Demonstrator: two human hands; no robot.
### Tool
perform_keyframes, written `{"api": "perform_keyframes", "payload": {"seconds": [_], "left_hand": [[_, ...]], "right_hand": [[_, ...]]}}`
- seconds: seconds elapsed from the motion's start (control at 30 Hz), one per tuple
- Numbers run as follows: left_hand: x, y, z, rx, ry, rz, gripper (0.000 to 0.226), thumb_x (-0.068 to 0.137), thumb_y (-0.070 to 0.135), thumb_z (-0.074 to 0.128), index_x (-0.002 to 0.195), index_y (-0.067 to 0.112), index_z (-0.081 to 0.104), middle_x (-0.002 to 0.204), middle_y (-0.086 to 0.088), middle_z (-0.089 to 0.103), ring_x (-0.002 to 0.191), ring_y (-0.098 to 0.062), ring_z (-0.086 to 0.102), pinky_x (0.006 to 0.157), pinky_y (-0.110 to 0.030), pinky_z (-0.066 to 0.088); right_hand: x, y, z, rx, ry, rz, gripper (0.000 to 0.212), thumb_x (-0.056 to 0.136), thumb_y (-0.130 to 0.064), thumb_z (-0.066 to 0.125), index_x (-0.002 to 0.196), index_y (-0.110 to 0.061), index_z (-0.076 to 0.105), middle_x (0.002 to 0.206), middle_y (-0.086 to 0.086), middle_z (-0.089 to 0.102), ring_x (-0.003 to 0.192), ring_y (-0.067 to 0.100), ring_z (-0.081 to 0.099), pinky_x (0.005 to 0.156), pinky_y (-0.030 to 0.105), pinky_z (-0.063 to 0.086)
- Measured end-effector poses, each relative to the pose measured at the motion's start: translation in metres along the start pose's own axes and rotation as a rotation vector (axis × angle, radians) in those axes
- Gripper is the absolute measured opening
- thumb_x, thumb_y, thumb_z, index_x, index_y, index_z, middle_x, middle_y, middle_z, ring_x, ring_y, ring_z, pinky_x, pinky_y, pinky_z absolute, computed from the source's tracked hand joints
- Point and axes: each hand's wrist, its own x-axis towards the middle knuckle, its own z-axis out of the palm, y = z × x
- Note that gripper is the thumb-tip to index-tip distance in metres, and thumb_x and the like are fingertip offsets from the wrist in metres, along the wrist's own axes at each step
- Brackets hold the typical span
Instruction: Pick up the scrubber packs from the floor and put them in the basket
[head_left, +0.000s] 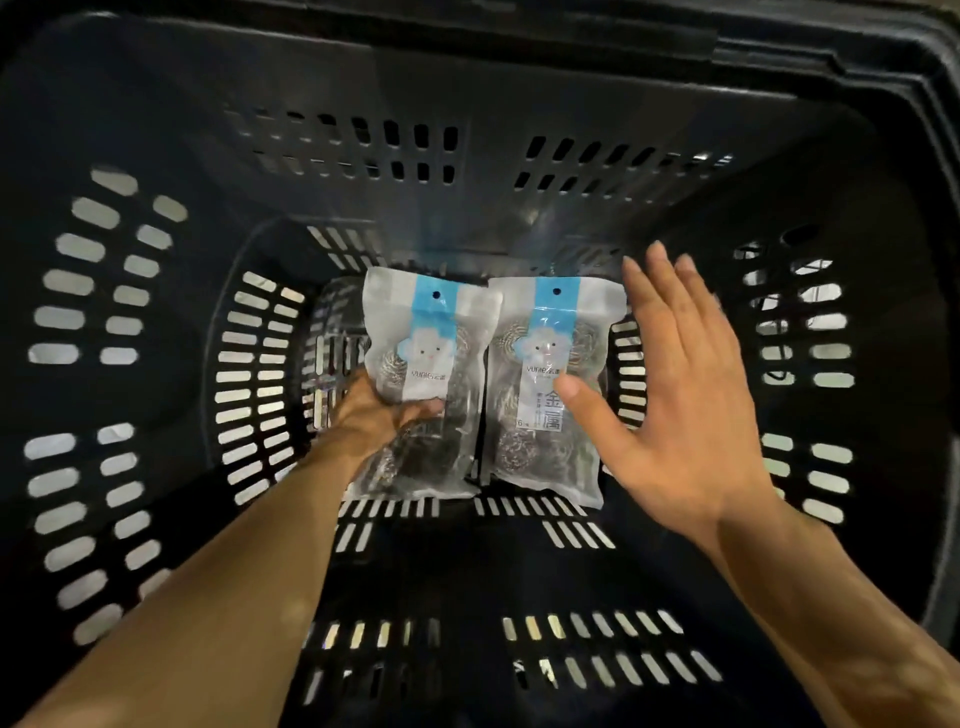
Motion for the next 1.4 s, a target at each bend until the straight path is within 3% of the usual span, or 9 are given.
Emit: {"api": "perform_keyframes", "payload": {"seconds": [0.1, 0.2, 0.3, 0.4, 0.6, 0.73, 1.07, 1.23, 1.4], "left_hand": [[-0.005, 0.01, 0.012, 0.137, 0.102, -0.074, 0.083, 0.083, 0.028, 0.084, 0.144, 0.011, 0.031, 0.121, -0.005, 0.064, 0.12, -0.028, 0.061, 0.104, -0.036, 0.052], [-0.013, 0.023, 0.02, 0.43, 0.166, -0.206, 0.116, 0.082, 0.061, 0.074, 0.161, 0.014, 0.005, 0.145, -0.024, 0.051, 0.127, -0.042, 0.058, 0.105, -0.053, 0.051], [-0.025, 0.033, 0.018, 0.56, 0.157, -0.205, 0.122, 0.082, 0.073, 0.064, 0.163, 0.013, -0.005, 0.165, -0.026, 0.025, 0.149, -0.046, 0.033, 0.121, -0.061, 0.029], [-0.055, 0.05, 0.006, 0.803, 0.241, 0.036, 0.103, 0.091, 0.067, 0.059, 0.161, 0.011, 0.007, 0.165, -0.022, 0.022, 0.154, -0.041, 0.022, 0.123, -0.064, 0.012], [-0.178, 0.123, -0.046, 0.934, 0.423, 0.815, 0.068, 0.098, 0.044, 0.06, 0.154, 0.011, 0.038, 0.159, -0.015, 0.04, 0.146, -0.035, 0.038, 0.122, -0.056, 0.027], [-0.302, 0.174, -0.084, 0.907, 0.558, 0.998, 0.073, 0.098, 0.054, 0.047, 0.156, 0.01, 0.038, 0.163, -0.014, 0.038, 0.149, -0.031, 0.033, 0.122, -0.05, 0.02], [-0.655, 0.2, -0.251, 0.631, 1.026, 0.772, 0.078, 0.097, 0.074, 0.028, 0.161, 0.031, 0.022, 0.169, -0.002, 0.026, 0.156, -0.021, 0.019, 0.124, -0.06, 0.017], [-0.791, 0.165, -0.333, 0.546, 1.331, 0.579, 0.082, 0.094, 0.067, 0.038, 0.157, 0.015, 0.035, 0.16, -0.016, 0.041, 0.146, -0.037, 0.039, 0.117, -0.061, 0.031], [-0.879, 0.106, -0.384, 0.394, 1.5, 0.43, 0.085, 0.092, 0.068, 0.039, 0.158, 0.015, 0.034, 0.163, -0.018, 0.036, 0.149, -0.04, 0.035, 0.118, -0.06, 0.027]], "right_hand": [[0.001, -0.001, -0.002, -0.028, -0.025, -0.005, 0.09, 0.095, -0.068, 0.04, 0.162, -0.01, 0.025, 0.171, 0.012, 0.018, 0.16, 0.028, 0.011, 0.128, 0.056, 0.016], [0.001, -0.005, -0.007, -0.024, -0.043, -0.004, 0.089, 0.095, -0.069, 0.039, 0.162, -0.011, 0.025, 0.172, 0.012, 0.018, 0.16, 0.028, 0.011, 0.128, 0.055, 0.014], [-0.001, -0.013, -0.014, -0.007, 0.002, -0.027, 0.087, 0.095, -0.065, 0.042, 0.161, -0.01, 0.027, 0.17, 0.013, 0.023, 0.159, 0.029, 0.016, 0.127, 0.056, 0.016], [-0.002, -0.023, -0.03, -0.021, 0.018, -0.051, 0.087, 0.095, -0.064, 0.044, 0.16, -0.009, 0.03, 0.169, 0.015, 0.026, 0.158, 0.031, 0.02, 0.126, 0.058, 0.019], [-0.003, -0.074, -0.114, -0.064, -0.016, -0.123, 0.088, 0.096, -0.068, 0.038, 0.163, -0.012, 0.025, 0.172, 0.008, 0.017, 0.16, 0.026, 0.009, 0.13, 0.043, 0.002], [-0.007, -0.127, -0.209, -0.108, 0.008, -0.264, 0.085, 0.099, -0.07, 0.035, 0.162, -0.014, 0.029, 0.171, 0.006, 0.019, 0.16, 0.023, 0.011, 0.128, 0.046, 0.006], [-0.042, -0.344, -0.448, -0.071, 0.066, -0.598, 0.088, 0.094, -0.072, 0.039, 0.157, -0.011, 0.035, 0.164, 0.008, 0.037, 0.151, 0.028, 0.035, 0.121, 0.048, 0.019], [-0.066, -0.489, -0.506, -0.084, 0.065, -0.799, 0.088, 0.093, -0.071, 0.04, 0.157, -0.011, 0.039, 0.165, 0.011, 0.037, 0.15, 0.034, 0.038, 0.125, 0.051, 0.026], [-0.084, -0.625, -0.525, -0.039, 0.018, -0.997, 0.097, 0.091, -0.078, 0.034, 0.163, -0.014, 0.027, 0.168, 0.012, 0.028, 0.156, 0.031, 0.026, 0.126, 0.055, 0.023]]}}
